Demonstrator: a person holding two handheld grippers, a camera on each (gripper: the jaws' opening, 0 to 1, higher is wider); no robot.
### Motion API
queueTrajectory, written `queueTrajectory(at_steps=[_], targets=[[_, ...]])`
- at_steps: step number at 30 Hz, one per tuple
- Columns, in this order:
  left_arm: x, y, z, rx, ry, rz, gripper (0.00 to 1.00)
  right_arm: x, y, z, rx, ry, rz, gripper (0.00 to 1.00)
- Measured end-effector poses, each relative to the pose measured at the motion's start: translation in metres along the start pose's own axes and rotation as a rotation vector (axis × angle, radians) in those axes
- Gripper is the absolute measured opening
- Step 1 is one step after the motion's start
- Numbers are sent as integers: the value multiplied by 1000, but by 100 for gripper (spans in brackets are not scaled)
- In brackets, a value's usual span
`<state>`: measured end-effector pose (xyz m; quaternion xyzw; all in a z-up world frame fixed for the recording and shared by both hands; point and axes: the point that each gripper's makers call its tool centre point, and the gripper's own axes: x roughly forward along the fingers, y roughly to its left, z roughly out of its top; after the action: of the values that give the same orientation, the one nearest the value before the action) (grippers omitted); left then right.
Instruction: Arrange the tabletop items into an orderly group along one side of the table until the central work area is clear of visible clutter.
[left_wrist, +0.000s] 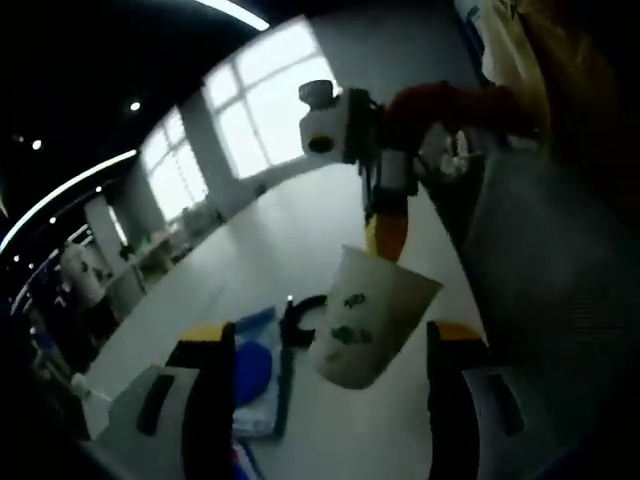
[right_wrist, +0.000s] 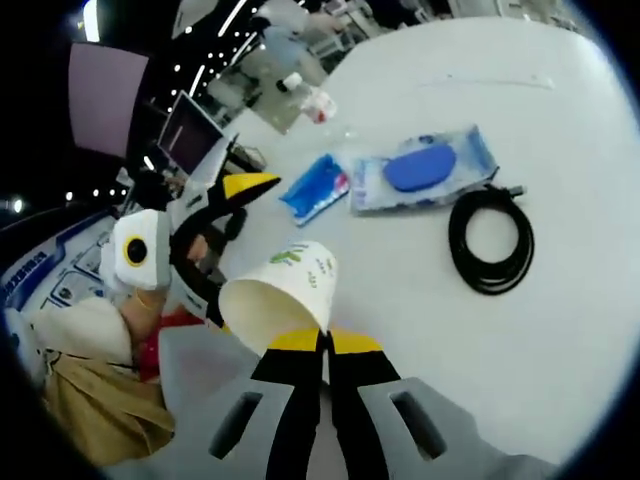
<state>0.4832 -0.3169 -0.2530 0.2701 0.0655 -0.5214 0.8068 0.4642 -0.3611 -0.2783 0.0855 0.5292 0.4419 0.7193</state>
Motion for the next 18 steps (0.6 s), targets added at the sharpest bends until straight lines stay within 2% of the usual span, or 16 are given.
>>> queueTrajectory(at_steps=[7, 12, 18], targets=[[1, -6, -2, 55, 18, -33, 65, 3, -2, -1, -17, 18, -15, 2], [2, -15, -4, 102, 33, -86, 53, 3, -2, -1, -21, 28, -16, 2], [6, -28, -5, 155, 60, -147, 48, 6, 2, -5, -60, 63, -5, 2]])
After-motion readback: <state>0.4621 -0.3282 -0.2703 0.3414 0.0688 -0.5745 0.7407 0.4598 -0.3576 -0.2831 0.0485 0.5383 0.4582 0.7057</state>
